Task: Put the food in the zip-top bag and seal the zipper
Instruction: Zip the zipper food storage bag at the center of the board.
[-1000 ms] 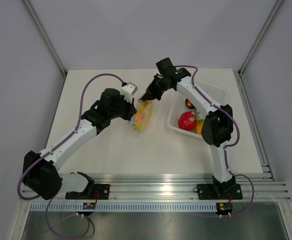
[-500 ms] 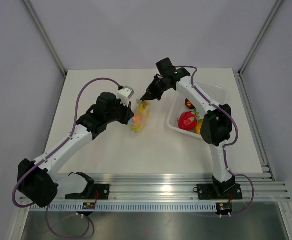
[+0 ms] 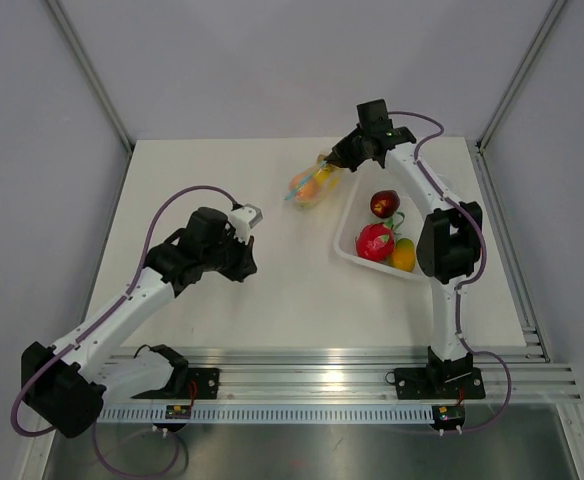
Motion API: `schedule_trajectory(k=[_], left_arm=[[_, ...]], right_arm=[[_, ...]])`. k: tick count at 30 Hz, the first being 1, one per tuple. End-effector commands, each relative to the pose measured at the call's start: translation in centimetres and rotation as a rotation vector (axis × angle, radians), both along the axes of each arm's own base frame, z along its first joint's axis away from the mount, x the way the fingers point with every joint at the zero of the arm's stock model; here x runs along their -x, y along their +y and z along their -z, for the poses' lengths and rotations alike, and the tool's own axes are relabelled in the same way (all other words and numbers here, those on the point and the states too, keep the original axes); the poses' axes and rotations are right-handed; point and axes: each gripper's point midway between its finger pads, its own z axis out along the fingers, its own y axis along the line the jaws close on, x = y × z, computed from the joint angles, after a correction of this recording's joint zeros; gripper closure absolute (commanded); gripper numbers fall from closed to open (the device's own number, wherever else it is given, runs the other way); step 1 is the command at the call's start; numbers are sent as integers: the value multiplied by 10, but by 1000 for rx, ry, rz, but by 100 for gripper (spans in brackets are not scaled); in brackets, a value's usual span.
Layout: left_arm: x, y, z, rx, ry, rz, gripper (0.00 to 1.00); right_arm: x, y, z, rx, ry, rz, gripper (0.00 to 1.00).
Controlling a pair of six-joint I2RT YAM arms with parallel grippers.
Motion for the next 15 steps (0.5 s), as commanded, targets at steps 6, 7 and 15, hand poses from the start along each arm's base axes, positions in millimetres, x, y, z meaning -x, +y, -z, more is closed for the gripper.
schedule_trajectory(k=[6, 7, 15], left_arm=[[-20, -12, -31, 67, -66, -37, 84], [-25, -13, -33, 67, -74, -48, 79], [-91, -28, -65, 0, -214, -80, 53]], right_arm=[[8, 23, -23, -40, -78, -33, 100], [9, 24, -23, -45, -78, -38, 100], [16, 28, -15, -71, -49, -59, 100]])
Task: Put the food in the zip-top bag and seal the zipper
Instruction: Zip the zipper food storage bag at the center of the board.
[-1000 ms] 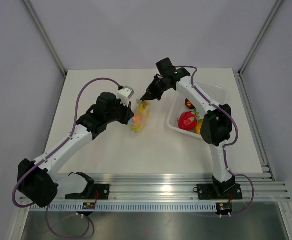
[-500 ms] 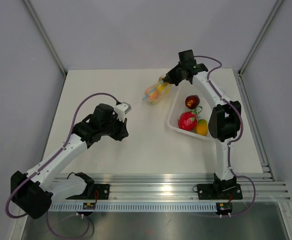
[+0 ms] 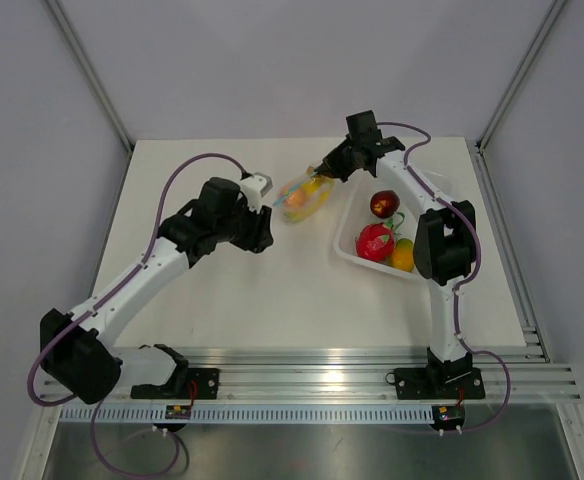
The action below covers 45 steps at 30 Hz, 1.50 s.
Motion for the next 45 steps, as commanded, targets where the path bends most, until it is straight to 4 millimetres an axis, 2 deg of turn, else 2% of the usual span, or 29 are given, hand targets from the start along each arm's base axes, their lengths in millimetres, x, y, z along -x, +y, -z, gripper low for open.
schedule_trajectory(k=[1, 4, 6, 7, 8, 10, 11, 13, 14, 15, 18, 19, 20, 21, 26, 34, 38, 45], left_arm=[[-50, -11, -51, 0, -198, -22, 48], [-69, -20, -49, -43, -245, 31, 42], [-82, -24, -56, -56, -293, 42, 38], [-89, -25, -48, -78, -283, 30, 36], [-96, -27, -54, -85, -306, 39, 36], [-105, -31, -42, -118, -286, 58, 36], [-112, -35, -48, -118, -295, 60, 36], [-118, -36, -44, -138, -278, 58, 37], [-124, -38, -35, -151, -261, 59, 38], [-129, -39, -41, -143, -272, 58, 38], [-139, -46, -34, -142, -250, 76, 40], [-140, -48, -32, -150, -244, 91, 41], [-141, -49, -17, -176, -203, 104, 44], [-142, -49, -12, -188, -191, 112, 45], [-145, -49, -3, -202, -174, 118, 49], [-153, -51, 8, -221, -168, 118, 52], [-158, -52, 15, -235, -152, 118, 58], [-162, -52, 10, -232, -171, 102, 64]], right_arm=[[4, 4, -39, -57, -74, -14, 100], [6, 6, -38, -63, -70, -24, 100], [8, 6, -39, -63, -70, -32, 100], [8, 6, -39, -61, -71, -32, 100], [9, 6, -38, -61, -69, -37, 100], [10, 7, -38, -64, -68, -45, 100], [11, 8, -37, -64, -65, -50, 100], [12, 9, -38, -74, -65, -57, 100], [12, 9, -36, -75, -58, -60, 100], [12, 11, -35, -76, -59, -65, 100], [12, 12, -35, -81, -58, -72, 100], [12, 12, -34, -81, -57, -73, 100], [12, 12, -32, -79, -52, -73, 100], [12, 12, -32, -81, -50, -73, 100], [10, 13, -31, -81, -48, -76, 100], [6, 16, -28, -91, -41, -78, 100], [5, 18, -27, -96, -37, -80, 100], [4, 18, -25, -97, -36, -80, 100]])
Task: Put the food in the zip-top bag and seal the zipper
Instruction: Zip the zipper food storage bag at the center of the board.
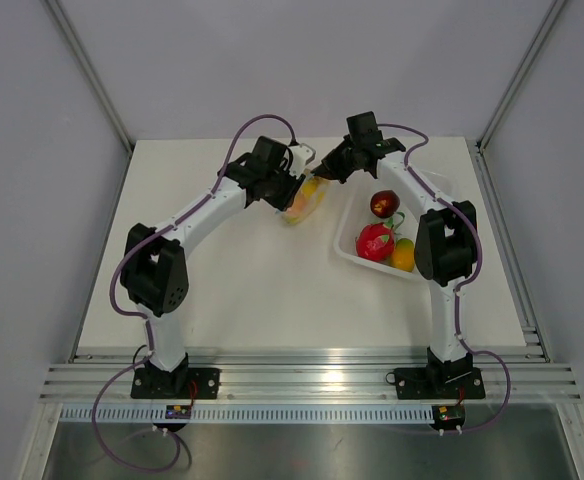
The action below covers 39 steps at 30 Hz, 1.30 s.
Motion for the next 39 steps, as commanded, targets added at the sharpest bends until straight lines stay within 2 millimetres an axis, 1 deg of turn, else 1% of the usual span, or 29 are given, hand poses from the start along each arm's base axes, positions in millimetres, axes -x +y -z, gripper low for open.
schedule_trajectory(k=[1, 2, 3, 4, 11, 12, 13, 14, 15, 18, 19, 20, 21, 22, 23, 24, 25, 26, 27, 28, 30, 32, 33, 35, 39], left_arm=[[-15, -2, -25, 24, -77, -9, 65], [-16, -3, -27, 29, -81, -7, 67], [-15, -4, -27, 33, -79, -2, 73], [-16, -5, -28, 36, -79, -2, 74], [-16, -8, -31, 53, -79, 2, 76], [-16, -9, -30, 54, -78, 8, 81], [-15, -10, -30, 54, -73, 11, 91], [-16, -9, -30, 53, -72, 12, 98], [-15, -10, -29, 53, -67, 15, 100], [-9, -8, -24, 48, -47, 25, 100], [-7, -7, -23, 46, -45, 26, 100], [-5, -5, -29, 50, -59, 25, 100], [-1, -3, -27, 48, -55, 23, 100], [5, 2, -18, 34, -40, 20, 100], [7, 4, -24, 41, -58, 19, 100], [11, 6, -23, 41, -59, 17, 100], [16, 9, -16, 38, -42, 14, 100], [18, 9, -17, 45, -43, 15, 100], [23, 9, -20, 60, -39, 17, 100], [27, 10, -15, 57, -23, 18, 100], [34, 11, -14, 68, -10, 19, 100], [41, 15, -5, 57, 11, 19, 100], [43, 16, -5, 60, 11, 17, 100], [49, 19, 2, 54, 28, 16, 100], [56, 21, 6, 60, 44, 10, 100]], right_arm=[[-7, 8, -21, -46, -49, -24, 100], [-8, 8, -22, -48, -51, -22, 100], [-7, 9, -22, -49, -51, -26, 100], [-8, 10, -22, -52, -50, -26, 100], [-7, 10, -20, -53, -48, -31, 100], [-8, 10, -22, -55, -51, -30, 100], [-7, 10, -21, -54, -48, -30, 100], [-7, 10, -19, -52, -46, -31, 100], [-8, 9, -21, -53, -49, -29, 100], [-9, 9, -18, -48, -44, -31, 100], [-11, 4, -18, -48, -46, -26, 100], [-12, 4, -20, -47, -45, -25, 100], [-14, 0, -20, -40, -47, -19, 100], [-15, -2, -19, -28, -50, -19, 100], [-18, -6, -24, -21, -57, -12, 100], [-20, -8, -24, -18, -58, -8, 100], [-22, -10, -23, -17, -57, -6, 100], [-25, -11, -27, -21, -63, -3, 100], [-26, -12, -25, -22, -58, -3, 100], [-28, -11, -25, -29, -58, 2, 100], [-30, -13, -24, -35, -57, 6, 100], [-32, -14, -24, -38, -61, 11, 100], [-32, -14, -25, -39, -62, 11, 100], [-34, -14, -24, -41, -63, 12, 100], [-36, -14, -24, -44, -63, 13, 100]])
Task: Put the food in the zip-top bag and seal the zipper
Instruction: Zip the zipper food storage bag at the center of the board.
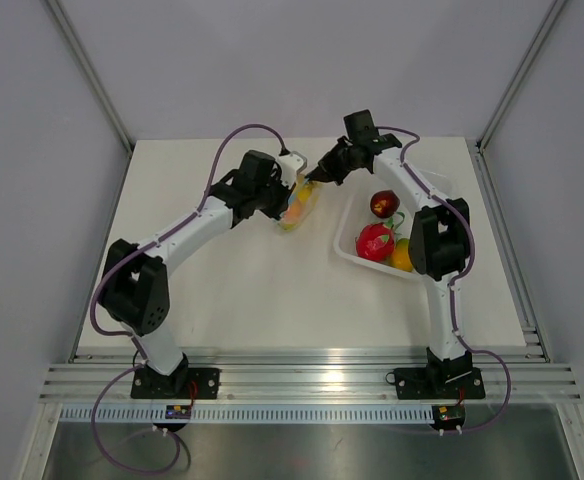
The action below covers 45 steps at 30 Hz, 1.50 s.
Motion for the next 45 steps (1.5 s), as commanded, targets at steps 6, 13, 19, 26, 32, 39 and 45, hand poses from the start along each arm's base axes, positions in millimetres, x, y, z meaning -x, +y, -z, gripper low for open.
schedule_trajectory(k=[6, 13, 19, 26, 32, 39, 45], left_arm=[[45, 21, 22, -35, 149, -2, 100], [60, 28, 34, -46, 189, -11, 100], [68, 33, 36, -49, 204, -19, 100], [76, 38, 34, -50, 207, -25, 100], [85, 40, 32, -35, 218, -22, 100], [96, 44, 34, -30, 232, -22, 100], [105, 45, 35, -13, 247, -20, 100]], right_arm=[[-50, -27, -28, -9, -154, 112, 100], [-54, -30, -31, -18, -168, 122, 100], [-58, -33, -40, -31, -185, 137, 100], [-64, -41, -48, -39, -197, 157, 100], [-67, -44, -54, -45, -210, 166, 100], [-70, -49, -59, -45, -221, 176, 100], [-72, -52, -63, -45, -228, 179, 100]])
